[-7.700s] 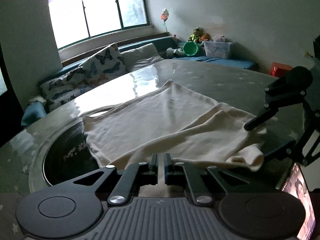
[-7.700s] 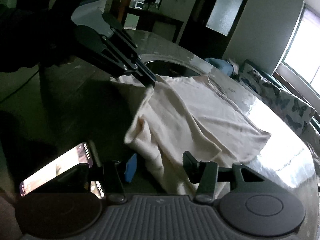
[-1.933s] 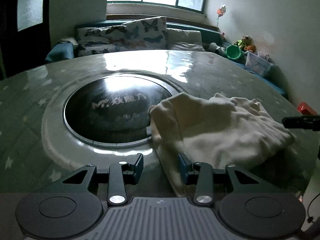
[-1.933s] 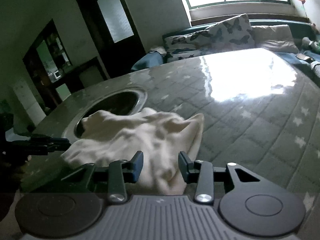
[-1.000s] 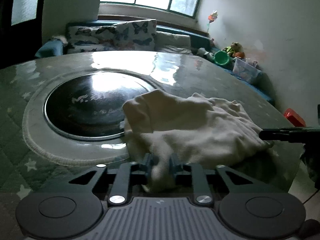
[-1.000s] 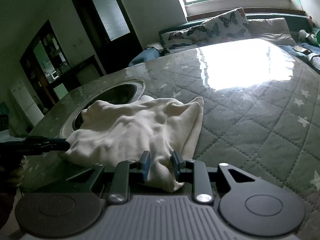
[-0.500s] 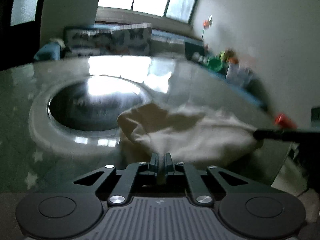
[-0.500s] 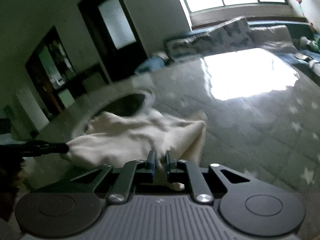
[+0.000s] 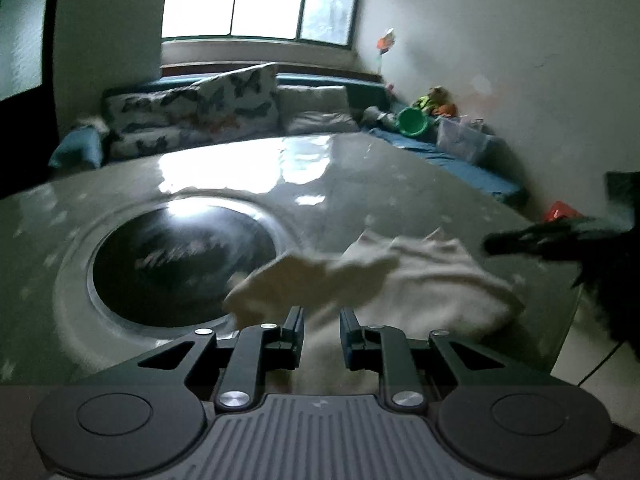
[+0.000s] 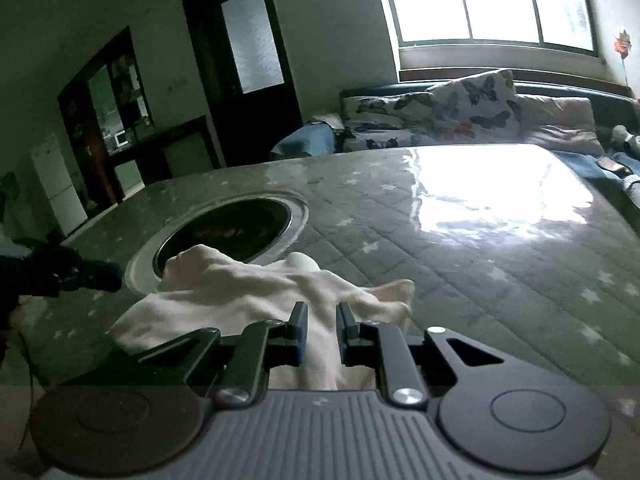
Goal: Fold clothes
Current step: 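Press and tuck the folded sweatshirt edges with both grippers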
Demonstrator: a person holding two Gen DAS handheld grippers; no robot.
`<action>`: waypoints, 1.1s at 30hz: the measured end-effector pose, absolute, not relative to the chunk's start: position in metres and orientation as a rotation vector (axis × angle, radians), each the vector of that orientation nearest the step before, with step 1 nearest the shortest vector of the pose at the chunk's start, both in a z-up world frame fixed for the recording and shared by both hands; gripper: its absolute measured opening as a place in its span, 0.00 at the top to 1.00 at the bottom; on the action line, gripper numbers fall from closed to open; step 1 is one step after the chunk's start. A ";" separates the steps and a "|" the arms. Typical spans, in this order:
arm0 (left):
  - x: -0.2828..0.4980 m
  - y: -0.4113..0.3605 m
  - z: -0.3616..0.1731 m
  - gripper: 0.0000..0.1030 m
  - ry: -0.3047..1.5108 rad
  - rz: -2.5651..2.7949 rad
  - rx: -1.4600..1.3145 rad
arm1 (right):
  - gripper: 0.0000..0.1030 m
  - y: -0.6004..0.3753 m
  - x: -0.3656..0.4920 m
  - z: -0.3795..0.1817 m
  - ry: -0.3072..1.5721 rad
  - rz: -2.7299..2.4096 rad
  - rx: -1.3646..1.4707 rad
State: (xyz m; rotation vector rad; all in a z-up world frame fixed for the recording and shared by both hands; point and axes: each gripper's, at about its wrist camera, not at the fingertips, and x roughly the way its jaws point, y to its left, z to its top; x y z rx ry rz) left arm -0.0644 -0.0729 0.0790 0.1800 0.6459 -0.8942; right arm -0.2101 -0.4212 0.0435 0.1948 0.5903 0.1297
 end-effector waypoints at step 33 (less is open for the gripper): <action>-0.010 -0.135 0.043 0.75 0.736 -0.905 0.100 | 0.75 -0.387 -0.117 0.024 0.686 0.236 0.139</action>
